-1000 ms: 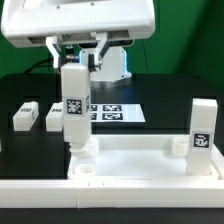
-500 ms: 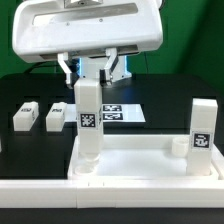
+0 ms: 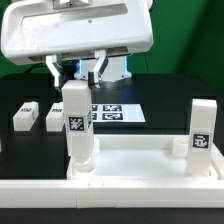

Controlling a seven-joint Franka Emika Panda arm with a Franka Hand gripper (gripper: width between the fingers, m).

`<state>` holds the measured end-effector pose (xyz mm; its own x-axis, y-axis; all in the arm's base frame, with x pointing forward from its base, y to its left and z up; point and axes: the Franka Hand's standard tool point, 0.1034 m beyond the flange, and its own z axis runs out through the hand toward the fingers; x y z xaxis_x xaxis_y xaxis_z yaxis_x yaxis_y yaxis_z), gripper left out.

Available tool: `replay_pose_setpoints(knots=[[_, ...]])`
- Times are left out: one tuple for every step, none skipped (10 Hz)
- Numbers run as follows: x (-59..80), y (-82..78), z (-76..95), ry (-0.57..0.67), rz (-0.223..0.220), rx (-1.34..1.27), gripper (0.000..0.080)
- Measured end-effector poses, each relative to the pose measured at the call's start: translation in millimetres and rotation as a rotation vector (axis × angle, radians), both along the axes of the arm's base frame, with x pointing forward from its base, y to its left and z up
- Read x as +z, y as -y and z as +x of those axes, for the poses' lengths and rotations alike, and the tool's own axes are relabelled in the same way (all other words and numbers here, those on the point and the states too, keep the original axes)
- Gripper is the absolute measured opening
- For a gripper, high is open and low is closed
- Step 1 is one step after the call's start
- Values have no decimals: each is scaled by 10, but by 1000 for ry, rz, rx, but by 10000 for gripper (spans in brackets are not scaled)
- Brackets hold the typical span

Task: Assemble desk

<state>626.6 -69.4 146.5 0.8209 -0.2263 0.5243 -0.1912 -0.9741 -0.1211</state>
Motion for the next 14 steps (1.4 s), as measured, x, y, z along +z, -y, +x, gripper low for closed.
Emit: replay_pose_setpoints(knots=[[-1, 17, 3, 1, 0, -3, 292], [-1, 20, 16, 4, -1, -4, 292], [1, 26, 29, 10, -5, -7, 292], [1, 12, 38, 15, -7, -11, 292], [-2, -13, 49, 17, -5, -11, 292], [-7, -27, 62, 18, -3, -11, 292], [-35, -47, 60, 14, 4, -17, 293], [-58, -74, 56, 11, 7, -17, 293], [-77, -92, 50, 9, 7, -16, 293], [-97, -89, 46, 15, 0, -19, 294], [-152, -90, 31, 12, -4, -22, 294], [-170, -84, 40, 24, -15, -29, 294], [-173, -68, 56, 50, -35, -39, 294], [-173, -55, 69, 73, -53, -48, 294]])
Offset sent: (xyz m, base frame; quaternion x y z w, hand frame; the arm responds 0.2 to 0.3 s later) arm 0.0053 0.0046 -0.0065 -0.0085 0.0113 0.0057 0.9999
